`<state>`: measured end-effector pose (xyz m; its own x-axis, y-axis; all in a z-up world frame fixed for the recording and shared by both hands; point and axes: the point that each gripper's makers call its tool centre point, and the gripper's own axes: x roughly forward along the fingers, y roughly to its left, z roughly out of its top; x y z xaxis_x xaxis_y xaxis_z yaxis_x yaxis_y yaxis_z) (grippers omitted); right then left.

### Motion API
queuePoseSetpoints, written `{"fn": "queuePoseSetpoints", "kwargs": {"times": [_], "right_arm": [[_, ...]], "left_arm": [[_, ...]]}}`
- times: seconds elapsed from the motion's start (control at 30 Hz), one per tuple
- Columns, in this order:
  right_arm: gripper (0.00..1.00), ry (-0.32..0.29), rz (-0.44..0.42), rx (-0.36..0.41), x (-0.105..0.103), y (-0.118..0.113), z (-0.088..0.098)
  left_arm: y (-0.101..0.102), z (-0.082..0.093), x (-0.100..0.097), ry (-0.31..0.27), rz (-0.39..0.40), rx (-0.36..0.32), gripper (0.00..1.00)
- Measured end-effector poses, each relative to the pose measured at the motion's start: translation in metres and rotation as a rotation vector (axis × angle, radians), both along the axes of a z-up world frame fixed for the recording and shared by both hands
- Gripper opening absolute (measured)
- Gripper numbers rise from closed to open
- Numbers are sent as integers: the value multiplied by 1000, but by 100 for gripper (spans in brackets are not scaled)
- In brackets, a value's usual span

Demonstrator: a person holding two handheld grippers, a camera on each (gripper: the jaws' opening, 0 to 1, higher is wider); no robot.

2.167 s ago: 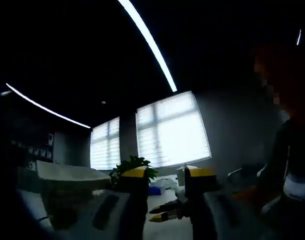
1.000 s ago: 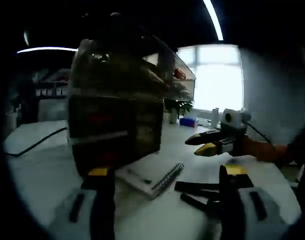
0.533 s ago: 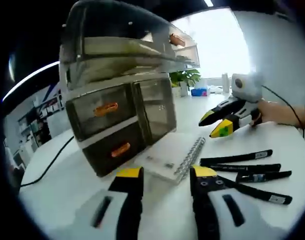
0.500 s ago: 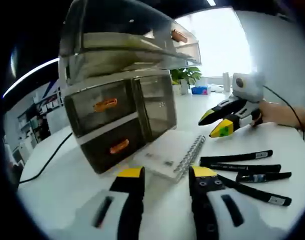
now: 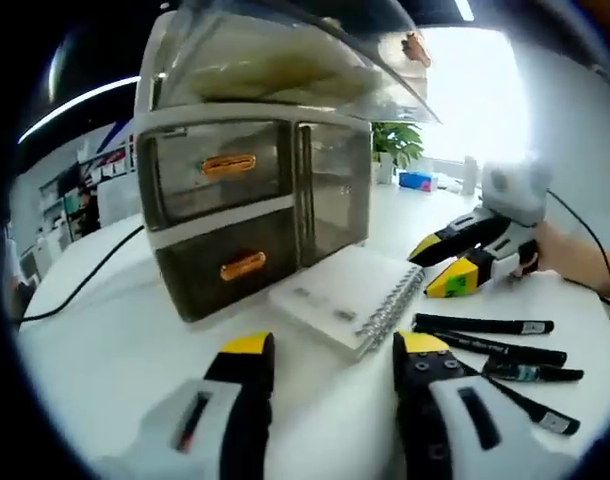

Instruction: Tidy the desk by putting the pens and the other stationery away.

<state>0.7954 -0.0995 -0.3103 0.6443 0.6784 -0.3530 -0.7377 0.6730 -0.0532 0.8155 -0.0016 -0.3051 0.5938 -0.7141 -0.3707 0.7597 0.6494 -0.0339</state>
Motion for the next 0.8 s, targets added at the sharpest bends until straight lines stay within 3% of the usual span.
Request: {"fn": "queuePoseSetpoints", "kwargs": {"times": [0.07,0.2,0.27,0.47,0.63,0.73,0.8], "right_arm": [[30,-6,-10,-3,4,-1,0],[29,-9,-1,1,8,1,0],[27,-35,29,-37,7,5,1],[26,-17,11,-39,3,8,3],[26,-70,-40,145,3,9,38],[26,-150,6,154,-2,19,54],[21,-176,41,194,-9,28,64]], "left_arm": [[-7,-1,-3,30,-26,-23,49],[-15,-3,-2,25,-38,-18,49],[-19,-4,-1,23,-31,-16,52],[-22,-6,-5,16,-40,-2,58],[-22,-2,-8,6,-46,-9,60],[-20,-2,-11,61,-39,-26,60],[-19,-3,-10,38,-44,-8,60]]}}
